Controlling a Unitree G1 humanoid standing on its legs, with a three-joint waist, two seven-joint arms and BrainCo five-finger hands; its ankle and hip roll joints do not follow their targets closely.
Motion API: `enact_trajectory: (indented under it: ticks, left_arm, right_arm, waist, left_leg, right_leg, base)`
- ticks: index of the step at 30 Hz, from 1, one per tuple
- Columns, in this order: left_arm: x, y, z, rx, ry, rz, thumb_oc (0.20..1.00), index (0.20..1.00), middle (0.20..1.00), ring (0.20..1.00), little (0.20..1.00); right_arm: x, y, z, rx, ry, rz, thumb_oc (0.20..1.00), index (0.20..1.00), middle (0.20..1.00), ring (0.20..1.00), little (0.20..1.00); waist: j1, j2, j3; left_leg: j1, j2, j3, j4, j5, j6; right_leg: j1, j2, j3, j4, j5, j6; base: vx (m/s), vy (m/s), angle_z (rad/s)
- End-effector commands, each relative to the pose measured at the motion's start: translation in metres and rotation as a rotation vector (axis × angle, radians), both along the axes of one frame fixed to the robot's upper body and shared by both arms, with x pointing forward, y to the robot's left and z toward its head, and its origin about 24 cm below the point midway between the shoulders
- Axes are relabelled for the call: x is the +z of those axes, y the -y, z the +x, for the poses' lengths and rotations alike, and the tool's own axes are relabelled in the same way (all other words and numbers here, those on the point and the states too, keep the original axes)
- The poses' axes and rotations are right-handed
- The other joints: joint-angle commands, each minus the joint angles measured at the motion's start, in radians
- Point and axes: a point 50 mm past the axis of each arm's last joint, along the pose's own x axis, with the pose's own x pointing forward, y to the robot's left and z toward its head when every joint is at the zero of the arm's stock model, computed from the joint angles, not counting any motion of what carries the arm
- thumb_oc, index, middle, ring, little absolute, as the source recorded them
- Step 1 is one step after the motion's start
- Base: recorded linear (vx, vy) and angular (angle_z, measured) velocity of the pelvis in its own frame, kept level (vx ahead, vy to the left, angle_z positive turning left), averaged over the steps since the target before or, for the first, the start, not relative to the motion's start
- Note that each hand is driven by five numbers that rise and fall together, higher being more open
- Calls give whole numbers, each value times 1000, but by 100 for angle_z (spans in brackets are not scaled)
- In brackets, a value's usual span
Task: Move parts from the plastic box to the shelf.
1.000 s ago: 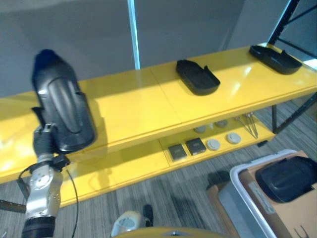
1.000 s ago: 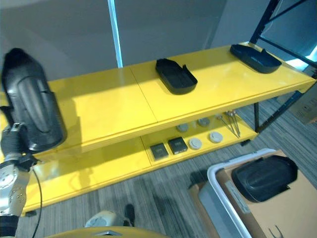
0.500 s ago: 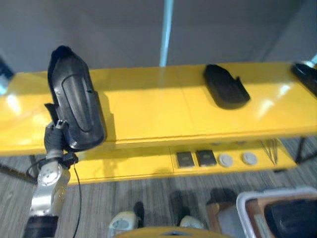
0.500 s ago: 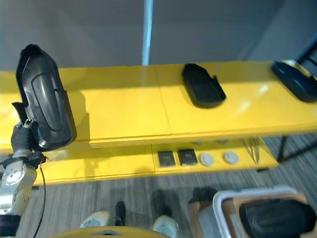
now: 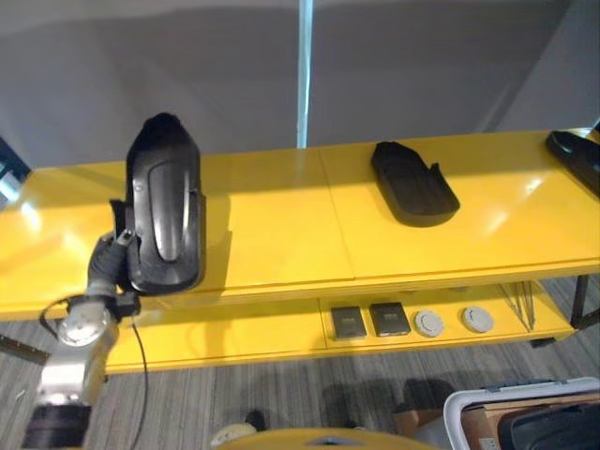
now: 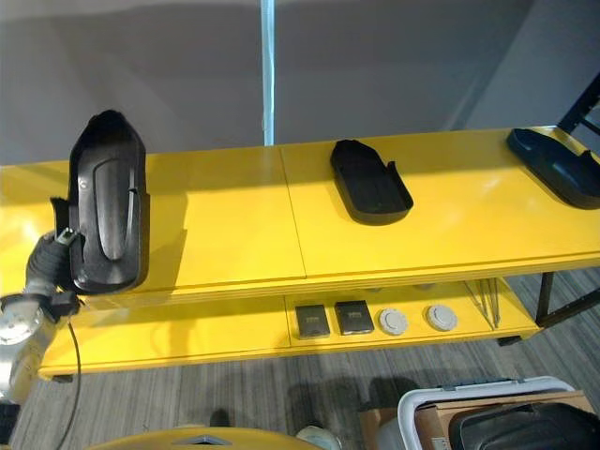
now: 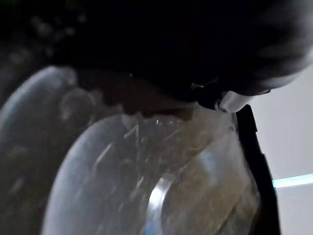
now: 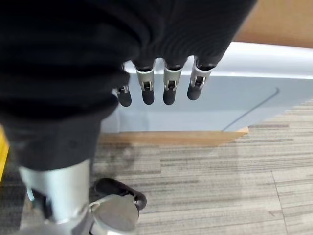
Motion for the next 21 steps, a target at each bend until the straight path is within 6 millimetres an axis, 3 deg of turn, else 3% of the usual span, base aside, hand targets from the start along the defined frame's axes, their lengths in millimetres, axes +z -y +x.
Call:
enact_trajectory:
  ticks: [1, 2, 3, 7, 12, 21]
  left_arm:
    - [57, -13, 34, 20, 151, 87, 200, 200, 200, 200, 200]
    - [58, -14, 35, 25, 152, 86, 200, 200, 200, 200, 200]
    - [59, -32, 48, 92, 100, 84, 200, 200, 200, 200, 200]
    - [55, -52, 60, 180, 13, 71, 200, 200, 200, 200, 200]
    - [34, -64, 70, 286, -175, 12, 200, 200, 200, 200, 200]
    - [-9, -76, 61, 391, -454, 76, 200, 200, 200, 200, 200]
  right_arm:
    - [0, 2, 5, 114, -32, 0, 1000, 1000, 1000, 1000, 1000]
    - [0, 1, 5, 116, -33, 0, 1000, 1000, 1000, 1000, 1000]
    - [2, 5, 5, 153, -54, -8, 1000, 1000, 1000, 1000, 1000]
    - [3, 10, 4, 179, -77, -15, 1000, 1000, 1000, 1000, 1000]
    - [6, 16, 4, 196, -101, -38, 1000, 1000, 1000, 1000, 1000]
    - [7, 18, 1, 231, -116, -42, 1000, 1000, 1000, 1000, 1000]
  waist:
    - [-33, -23, 3]
    - [-34, -23, 3]
    - [-64, -17, -4]
    - [-92, -12, -8]
    - [-133, -14, -8]
    - [-179, -27, -11]
  left_leg:
    - [11, 86, 13, 36, -59, -64]
    - [11, 86, 14, 36, -60, -64]
    - [15, 85, 32, 42, -63, -61]
    - [14, 84, 50, 55, -71, -57]
    - [13, 83, 73, 79, -89, -50]
    - [12, 79, 107, 94, -103, -42]
  right_leg:
    - [9, -43, 16, -49, 50, 67]
    - [9, -43, 18, -49, 50, 68]
    - [5, -41, 37, -48, 49, 70]
    - [-3, -37, 60, -47, 48, 71]
    - [-8, -33, 89, -50, 46, 72]
    - [-10, -27, 119, -73, 49, 69]
  base:
    - [58, 48, -14]
    - [96, 62, -23]
    - [79, 46, -30]
    - [59, 25, -26]
    - [49, 7, -26]
    - [15, -9, -17]
